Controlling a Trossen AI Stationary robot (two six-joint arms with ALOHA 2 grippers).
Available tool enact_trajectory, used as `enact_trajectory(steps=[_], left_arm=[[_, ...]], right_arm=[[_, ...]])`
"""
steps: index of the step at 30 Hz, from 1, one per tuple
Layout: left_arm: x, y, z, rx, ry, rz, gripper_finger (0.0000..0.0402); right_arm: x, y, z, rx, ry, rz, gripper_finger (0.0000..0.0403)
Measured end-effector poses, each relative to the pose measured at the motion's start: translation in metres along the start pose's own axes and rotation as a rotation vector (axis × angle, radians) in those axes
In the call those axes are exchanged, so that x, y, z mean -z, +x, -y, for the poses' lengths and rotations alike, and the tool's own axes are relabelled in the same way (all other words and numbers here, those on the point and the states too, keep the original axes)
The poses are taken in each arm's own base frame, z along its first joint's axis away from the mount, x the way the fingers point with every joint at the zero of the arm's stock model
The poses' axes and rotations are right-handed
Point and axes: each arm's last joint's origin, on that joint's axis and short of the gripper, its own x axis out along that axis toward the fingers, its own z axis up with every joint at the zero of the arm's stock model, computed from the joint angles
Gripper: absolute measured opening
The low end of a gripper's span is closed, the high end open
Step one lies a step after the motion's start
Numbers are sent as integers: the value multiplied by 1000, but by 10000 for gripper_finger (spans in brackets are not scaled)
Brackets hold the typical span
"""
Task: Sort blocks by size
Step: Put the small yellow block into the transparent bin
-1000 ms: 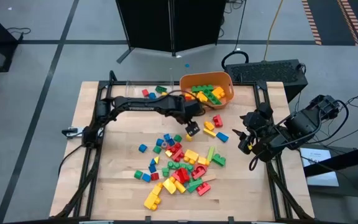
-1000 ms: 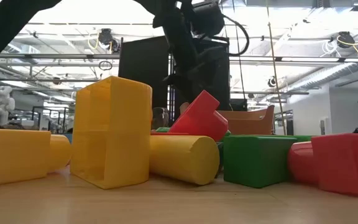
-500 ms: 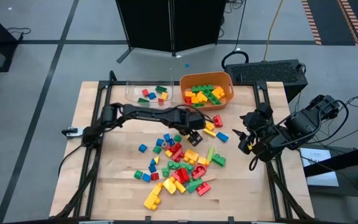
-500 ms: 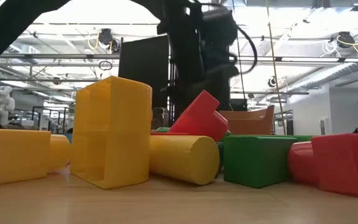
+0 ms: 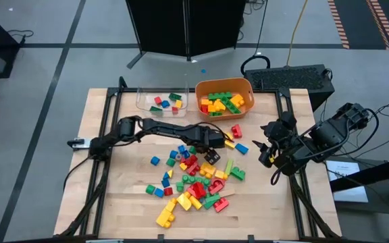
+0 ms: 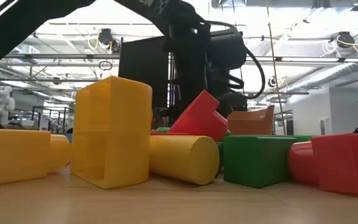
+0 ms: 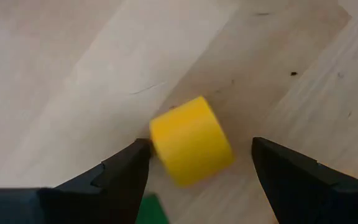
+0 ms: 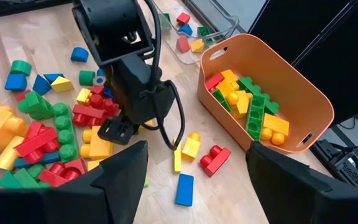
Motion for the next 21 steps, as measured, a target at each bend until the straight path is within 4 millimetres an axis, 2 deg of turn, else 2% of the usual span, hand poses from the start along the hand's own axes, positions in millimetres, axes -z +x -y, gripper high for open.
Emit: enact_trajectory(steps=[5,12,17,21], left_arm=[[-2,3,-3,22,-11,-16,243],[-3,-1,-2,51,24,-20,125],[-4,-8,-2,51,69,-64,124],[-10,-34,0,72,101,-51,124]], right_arm=[[0,0,0,0,-5,0,265],[0,0,0,3,-9,-1,265],[0,0,0,5,-23,2,265],[0,0,0,8,-24,6,265]])
